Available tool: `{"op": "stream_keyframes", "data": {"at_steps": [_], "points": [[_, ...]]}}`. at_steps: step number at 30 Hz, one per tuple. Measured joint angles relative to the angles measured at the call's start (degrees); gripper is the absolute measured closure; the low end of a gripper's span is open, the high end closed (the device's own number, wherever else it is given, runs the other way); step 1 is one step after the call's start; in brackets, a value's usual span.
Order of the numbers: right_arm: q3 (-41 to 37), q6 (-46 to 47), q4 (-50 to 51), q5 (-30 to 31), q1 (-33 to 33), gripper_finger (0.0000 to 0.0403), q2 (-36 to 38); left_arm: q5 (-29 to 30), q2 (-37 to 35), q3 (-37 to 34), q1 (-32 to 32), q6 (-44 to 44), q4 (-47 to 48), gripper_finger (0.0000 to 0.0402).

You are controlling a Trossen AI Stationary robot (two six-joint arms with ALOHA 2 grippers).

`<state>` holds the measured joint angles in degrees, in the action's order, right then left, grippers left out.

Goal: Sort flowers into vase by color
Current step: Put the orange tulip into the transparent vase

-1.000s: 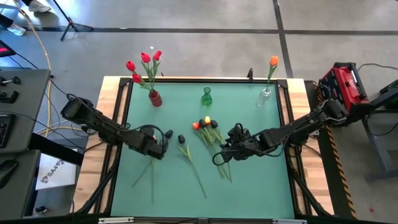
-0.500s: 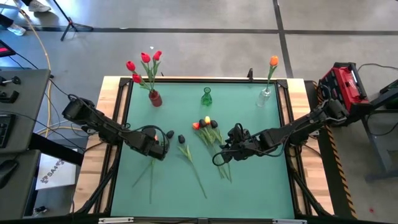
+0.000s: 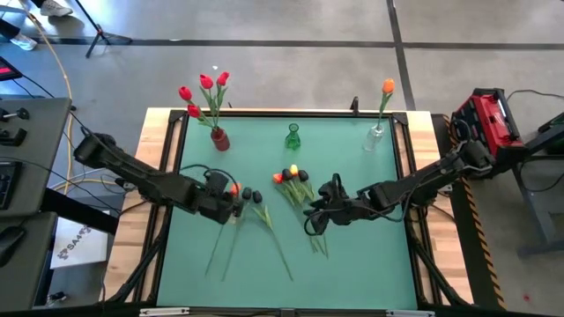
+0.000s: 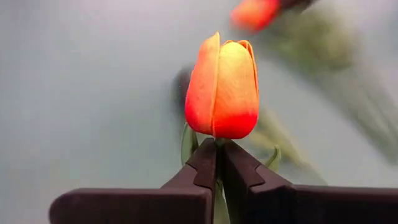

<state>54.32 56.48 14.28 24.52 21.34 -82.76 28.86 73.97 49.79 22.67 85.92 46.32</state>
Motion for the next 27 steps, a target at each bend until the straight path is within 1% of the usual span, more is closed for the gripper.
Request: {"op": "stream_keyframes", "data": {"at_steps": [3, 5, 8, 11, 14, 17, 19, 23, 27], "points": [[-0.02, -4.29, -3.47, 0.04, -0.02, 0.0222, 0.0, 9.18, -3.08, 2.81, 1.77, -9.54, -0.43, 0.0401], [-0.02, -7.77, -7.26, -0.81, -0.27, 0.0222, 0.0, 14.4, -4.9, 3.81, 2.76, -15.42, -2.9, 0.0401], [-0.02, -10.62, -14.96, -3.95, -2.06, 0.0222, 0.0, 20.86, -7.66, 4.14, 3.41, -22.85, -11.61, 0.0401], [-0.02, -11.15, -23.13, -7.72, -5.41, 0.0222, 0.0, 23.91, -8.96, 4.14, 3.25, -33.85, -24.05, 0.0401], [-0.02, -13.94, -30.83, -11.89, -8.65, 0.0222, 0.0, 23.26, -9.18, 4.14, 2.65, -46.77, -38.39, 0.0401], [-0.02, -15.47, -36.31, -16.72, -11.06, 0.0222, 0.0, 18.78, -9.01, 4.14, 1.93, -58.1, -51.24, 0.0401], [0.0, -16.48, -38.93, -18.88, -11.84, 0.0221, 0.0, 16.97, -8.67, 4.14, 1.35, -63.41, -57.43, 0.0402], [0.0, -18.48, -41.06, -21.4, -11.84, 0.0221, 0.0, 15.11, -8.61, 4.14, 0.13, -71.14, -62.61, 0.0401], [0.72, -19.61, -40.9, -21.25, -12.38, 0.0221, -0.87, 12.62, -8.59, 4.14, -1.97, -73.01, -63.09, 0.0401]]}}
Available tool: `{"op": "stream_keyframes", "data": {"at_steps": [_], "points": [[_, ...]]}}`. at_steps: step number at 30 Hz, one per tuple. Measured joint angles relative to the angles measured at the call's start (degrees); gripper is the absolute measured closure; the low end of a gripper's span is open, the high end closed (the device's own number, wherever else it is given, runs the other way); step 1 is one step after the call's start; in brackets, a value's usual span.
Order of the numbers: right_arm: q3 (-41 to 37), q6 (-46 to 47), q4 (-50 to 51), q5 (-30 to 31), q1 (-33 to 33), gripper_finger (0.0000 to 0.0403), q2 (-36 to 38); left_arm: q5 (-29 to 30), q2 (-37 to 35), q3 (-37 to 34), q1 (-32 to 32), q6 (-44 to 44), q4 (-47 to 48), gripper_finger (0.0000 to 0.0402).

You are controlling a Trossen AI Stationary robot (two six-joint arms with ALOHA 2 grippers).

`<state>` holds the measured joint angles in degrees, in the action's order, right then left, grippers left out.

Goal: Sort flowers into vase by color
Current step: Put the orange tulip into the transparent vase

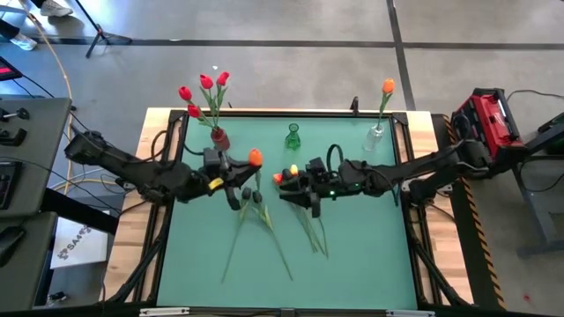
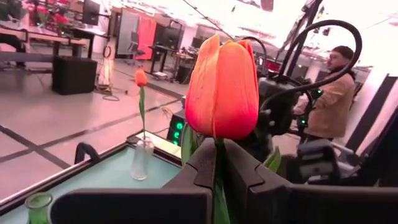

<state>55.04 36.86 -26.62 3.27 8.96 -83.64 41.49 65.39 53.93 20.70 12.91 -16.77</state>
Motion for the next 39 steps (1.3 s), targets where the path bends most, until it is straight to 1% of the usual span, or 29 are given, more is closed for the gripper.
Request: {"op": "stream_keyframes", "data": {"at_steps": [5, 7, 11, 17, 19, 22, 31, 32, 35, 39], "points": [[5.01, -4.83, 3.72, 0.85, -1.37, 0.0221, -3.91, -4.99, 0.85, -0.11, -2.91, 0.32, -0.9, 0.0401], [7.59, -5.84, 6.78, 2.26, -1.66, 0.0221, -5.08, -6.56, 1.35, -0.11, -3.71, 0.31, -2.47, 0.0401], [12.23, -7.69, 12.84, 2.39, -2.32, 0.0221, -7.56, -8.31, 2.19, -0.09, -4.77, 0.0, -4.34, 0.0401], [16.5, -10.36, 15.19, 2.24, -2.68, 0.0228, -8.18, -8.67, 2.51, -0.09, -5.21, -0.04, -4.21, 0.0401], [17.34, -10.36, 17.08, 2.51, -3.23, 0.0243, -8.2, -8.68, 2.56, -0.09, -5.22, -0.07, -4.14, 0.0401], [18.27, -10.38, 19.02, 3.35, -3.7, 0.0275, -8.2, -8.42, 2.55, -0.09, -5.45, -0.14, -4.2, 0.0401], [18.47, -9.96, 19.62, 4.21, -4.09, 0.0387, -8.18, -6.68, 2.54, -0.09, -6.65, 0.46, -2.66, 0.0399], [18.47, -10.04, 19.66, 4.36, -4.02, 0.0393, -8.19, -6.52, 2.54, -0.08, -6.83, 0.97, -2.24, 0.0395], [18.45, -9.93, 20.03, 7.0, -3.95, 0.0393, -7.96, -6.43, 2.51, 0.02, -7.25, 3.22, -0.45, 0.0369], [18.45, -10.13, 21.56, 11.25, -3.68, 0.0399, -6.65, -7.55, 2.07, 0.0, -8.13, 6.56, 3.24, 0.0312]]}}
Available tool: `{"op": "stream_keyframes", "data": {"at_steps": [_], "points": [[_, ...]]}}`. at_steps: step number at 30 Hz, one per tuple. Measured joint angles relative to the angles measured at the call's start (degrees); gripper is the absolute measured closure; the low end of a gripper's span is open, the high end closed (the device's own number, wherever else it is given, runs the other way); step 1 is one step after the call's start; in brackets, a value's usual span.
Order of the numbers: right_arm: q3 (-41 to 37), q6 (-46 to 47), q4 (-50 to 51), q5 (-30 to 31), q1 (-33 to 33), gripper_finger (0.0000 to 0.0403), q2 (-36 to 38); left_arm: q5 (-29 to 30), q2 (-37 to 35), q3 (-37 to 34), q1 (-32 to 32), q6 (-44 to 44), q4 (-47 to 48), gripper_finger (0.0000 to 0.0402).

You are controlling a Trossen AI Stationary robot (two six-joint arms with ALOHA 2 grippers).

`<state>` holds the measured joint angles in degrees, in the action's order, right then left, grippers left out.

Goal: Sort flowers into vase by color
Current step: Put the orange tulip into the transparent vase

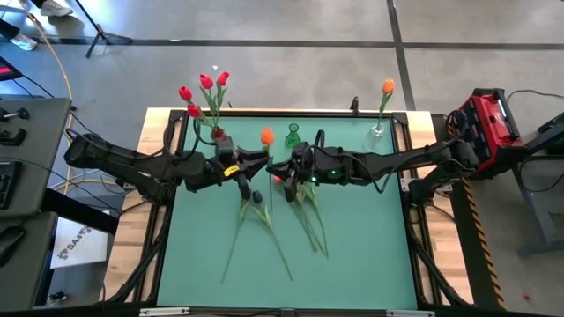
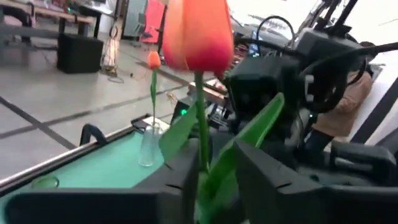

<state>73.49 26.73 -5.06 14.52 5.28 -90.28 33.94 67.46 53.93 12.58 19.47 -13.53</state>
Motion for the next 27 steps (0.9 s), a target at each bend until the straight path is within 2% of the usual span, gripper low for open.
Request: {"op": "stream_keyframes", "data": {"at_steps": [4, 7, 14, 22, 27], "points": [[0.0, 0.01, 7.14, 8.6, 0.57, 0.04, 3.63, -1.87, -1.84, -0.09, -0.57, 0.41, 3.02, 0.0261], [0.0, 0.21, 16.11, 17.43, 1.37, 0.0401, 8.03, -1.93, -4.3, -0.09, -0.57, 0.43, 4.88, 0.0246], [-2.44, 5.98, 34.94, 38.69, 3.95, 0.0402, 20.51, 0.56, -11.2, -0.09, -0.54, -0.55, 12.63, 0.0249], [-15.7, 14.9, 38.4, 59.58, 8.13, 0.0402, 33.65, 1.21, -14.67, -0.07, 0.67, -0.65, 17.51, 0.026], [-18.95, 19.84, 45.06, 68.71, 7.37, 0.0403, 38.32, 1.26, -14.68, -0.07, 1.48, -0.26, 19.2, 0.0262]]}}
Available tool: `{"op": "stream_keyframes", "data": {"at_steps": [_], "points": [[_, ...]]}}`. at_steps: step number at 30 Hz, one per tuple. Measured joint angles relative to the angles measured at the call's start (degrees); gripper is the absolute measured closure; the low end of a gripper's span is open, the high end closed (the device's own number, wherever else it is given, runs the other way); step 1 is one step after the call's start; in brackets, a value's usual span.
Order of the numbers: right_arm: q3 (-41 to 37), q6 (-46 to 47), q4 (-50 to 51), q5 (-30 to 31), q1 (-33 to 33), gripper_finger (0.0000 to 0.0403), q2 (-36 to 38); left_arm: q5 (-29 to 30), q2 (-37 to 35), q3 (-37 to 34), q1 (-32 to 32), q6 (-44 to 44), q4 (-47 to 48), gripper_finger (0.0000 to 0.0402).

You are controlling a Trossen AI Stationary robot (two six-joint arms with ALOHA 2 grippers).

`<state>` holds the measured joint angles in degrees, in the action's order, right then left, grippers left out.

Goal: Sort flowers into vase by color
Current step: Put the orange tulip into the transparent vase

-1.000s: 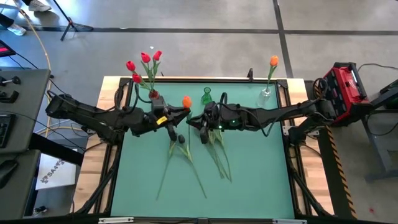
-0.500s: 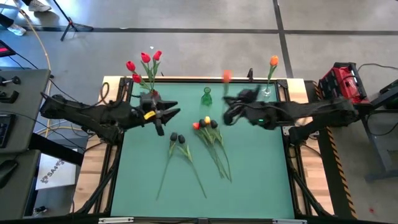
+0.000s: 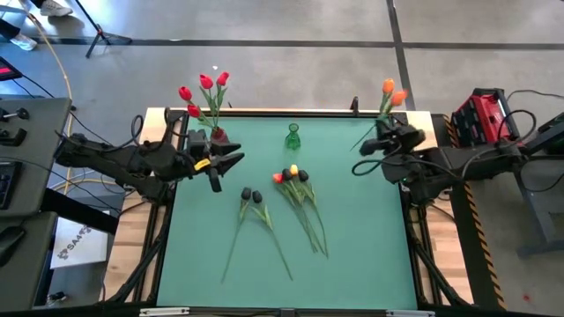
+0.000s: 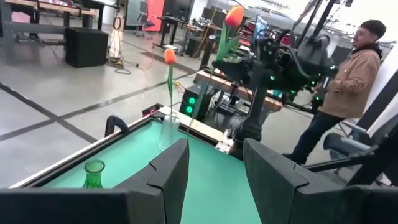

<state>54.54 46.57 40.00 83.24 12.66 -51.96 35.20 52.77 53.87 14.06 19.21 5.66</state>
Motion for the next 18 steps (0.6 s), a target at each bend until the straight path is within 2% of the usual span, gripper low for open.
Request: {"op": "stream_keyframes", "data": {"at_steps": [7, 12, 18], "points": [[0.9, -1.63, 8.69, 3.62, -6.38, 0.0403, 5.87, 0.17, 0.04, 0.0, 1.06, 1.65, 2.28, 0.0262], [0.92, -1.52, 12.76, 3.37, -11.74, 0.0403, 8.71, 0.27, 0.04, 0.0, 1.17, 1.66, 2.83, 0.0262], [0.88, 3.42, 16.65, 1.92, -17.44, 0.0403, 8.39, 2.38, 0.04, 0.0, 1.17, 0.72, 3.2, 0.0262]]}}
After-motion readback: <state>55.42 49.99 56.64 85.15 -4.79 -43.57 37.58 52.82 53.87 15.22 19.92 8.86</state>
